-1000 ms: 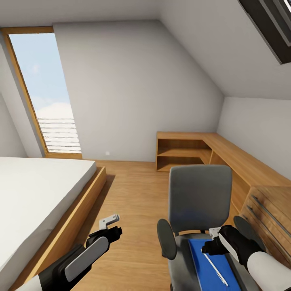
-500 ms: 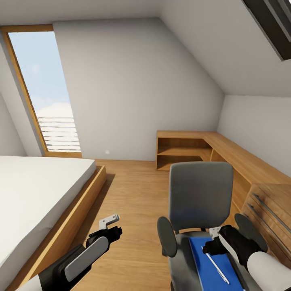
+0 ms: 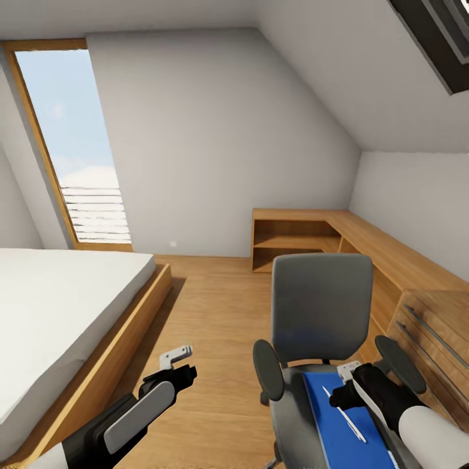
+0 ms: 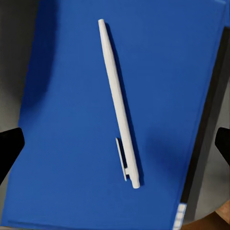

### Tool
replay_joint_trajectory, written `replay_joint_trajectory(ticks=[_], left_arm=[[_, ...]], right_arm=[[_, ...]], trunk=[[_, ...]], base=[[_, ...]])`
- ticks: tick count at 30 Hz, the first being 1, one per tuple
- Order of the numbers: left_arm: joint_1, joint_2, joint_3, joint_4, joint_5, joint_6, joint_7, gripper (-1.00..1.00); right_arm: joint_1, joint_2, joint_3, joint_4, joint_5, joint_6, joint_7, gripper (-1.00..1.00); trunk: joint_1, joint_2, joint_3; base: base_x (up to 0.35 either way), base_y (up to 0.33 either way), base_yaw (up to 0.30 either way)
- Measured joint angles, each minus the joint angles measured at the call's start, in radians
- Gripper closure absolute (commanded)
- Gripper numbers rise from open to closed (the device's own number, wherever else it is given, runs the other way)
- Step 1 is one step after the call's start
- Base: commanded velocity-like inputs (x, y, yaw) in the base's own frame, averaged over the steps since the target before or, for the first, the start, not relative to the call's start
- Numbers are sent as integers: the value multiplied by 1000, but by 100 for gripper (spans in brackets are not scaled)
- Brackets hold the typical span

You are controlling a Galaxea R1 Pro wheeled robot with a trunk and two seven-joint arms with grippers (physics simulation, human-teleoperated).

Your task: In the bedroom, organize the workspace by keeping the computer under the desk, ensuring the monitor is on the desk, placing the keyboard on the desk next to the monitor, placing the mouse on the desk next to the keyboard, moving the folder from the swivel chair onto the desk next to the mouse, stacking the notebook on top of the folder with the pen on top of the notebook, and positioning the swivel chair next to the desk.

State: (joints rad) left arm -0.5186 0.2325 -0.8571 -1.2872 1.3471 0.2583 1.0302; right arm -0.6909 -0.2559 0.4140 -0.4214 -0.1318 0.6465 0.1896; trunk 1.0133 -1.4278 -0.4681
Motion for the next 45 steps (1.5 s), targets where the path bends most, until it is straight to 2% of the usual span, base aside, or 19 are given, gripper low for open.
replay_joint_trajectory(ticks=[23,30,31,35,45], left_arm=[[0,0,-1,0,1,-1,0,-100],[0,0,0,0,1,-1,0,-100],[0,0,-1,0,0,-1,0,-100],[0,0,0,0,0,0,0,-100],[0,0,-1,0,-1,-1,0,-100]], right_arm=[[0,0,0,1,14,-33,3,-100],[0,-7,-1,24,13,-79,10,-100],[0,-9,0,55,14,-119,13,-100],[0,-13,0,72,15,-158,46,-100],[0,-40,2,82,28,-189,111,-100]], trunk=[[88,-161,-72],[115,-210,-94],[115,-210,-94],[115,-210,-94],[115,-210,-94]], base=[[-2,0,0],[0,0,0],[0,0,0],[0,0,0],[0,0,0]])
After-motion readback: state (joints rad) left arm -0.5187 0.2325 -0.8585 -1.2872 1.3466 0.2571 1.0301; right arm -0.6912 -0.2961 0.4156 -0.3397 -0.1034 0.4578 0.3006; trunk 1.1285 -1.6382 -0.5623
